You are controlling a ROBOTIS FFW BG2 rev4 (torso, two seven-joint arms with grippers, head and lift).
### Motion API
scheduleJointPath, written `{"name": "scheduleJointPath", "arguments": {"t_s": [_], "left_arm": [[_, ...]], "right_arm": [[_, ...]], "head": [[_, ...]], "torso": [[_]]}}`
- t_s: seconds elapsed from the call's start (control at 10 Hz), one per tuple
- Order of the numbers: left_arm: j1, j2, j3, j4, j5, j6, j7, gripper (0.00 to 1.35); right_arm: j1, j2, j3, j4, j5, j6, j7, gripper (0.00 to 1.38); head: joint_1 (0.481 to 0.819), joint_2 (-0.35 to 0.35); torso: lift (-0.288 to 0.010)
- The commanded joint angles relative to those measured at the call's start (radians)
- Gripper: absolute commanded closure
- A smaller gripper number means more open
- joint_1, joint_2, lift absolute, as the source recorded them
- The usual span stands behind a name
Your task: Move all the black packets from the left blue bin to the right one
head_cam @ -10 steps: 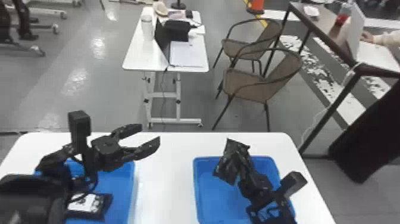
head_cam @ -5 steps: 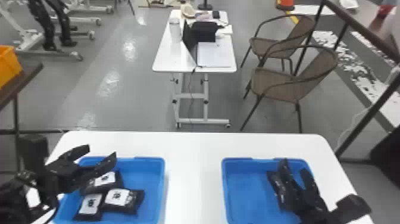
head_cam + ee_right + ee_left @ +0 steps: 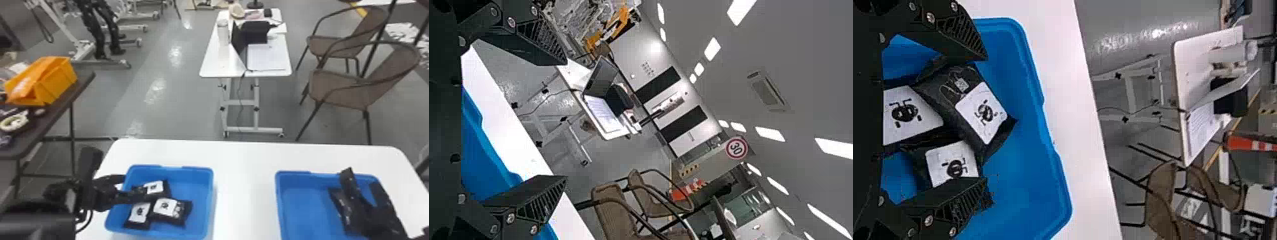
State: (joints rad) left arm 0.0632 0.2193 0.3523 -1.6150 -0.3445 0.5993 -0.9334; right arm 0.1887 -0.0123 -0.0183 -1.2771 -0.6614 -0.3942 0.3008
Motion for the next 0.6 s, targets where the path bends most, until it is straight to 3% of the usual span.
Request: {"name": "scheduleJointPath", "arguments": {"t_s": [0.0, 0.3, 0.5], "left_arm": [[-0.069, -0.005, -0.026, 0.101, -0.13, -0.026, -0.039, 0.19], [-0.158, 0.014, -0.092, 0.287, -0.171, -0.067, -0.051, 0.19], [-0.191, 0.022, -0.108, 0.346, -0.222, -0.076, -0.051, 0.19]], "right_arm": [[-0.002, 0.013, 0.003, -0.001, -0.01, 0.0, 0.004, 0.22], [0.006, 0.013, 0.004, 0.001, -0.027, 0.0, 0.009, 0.22], [0.008, 0.013, 0.004, 0.004, -0.037, 0.0, 0.015, 0.22]], "head": [[0.695, 0.145], [0.695, 0.141], [0.695, 0.133]], "torso": [[0.0], [0.0], [0.0]]}}
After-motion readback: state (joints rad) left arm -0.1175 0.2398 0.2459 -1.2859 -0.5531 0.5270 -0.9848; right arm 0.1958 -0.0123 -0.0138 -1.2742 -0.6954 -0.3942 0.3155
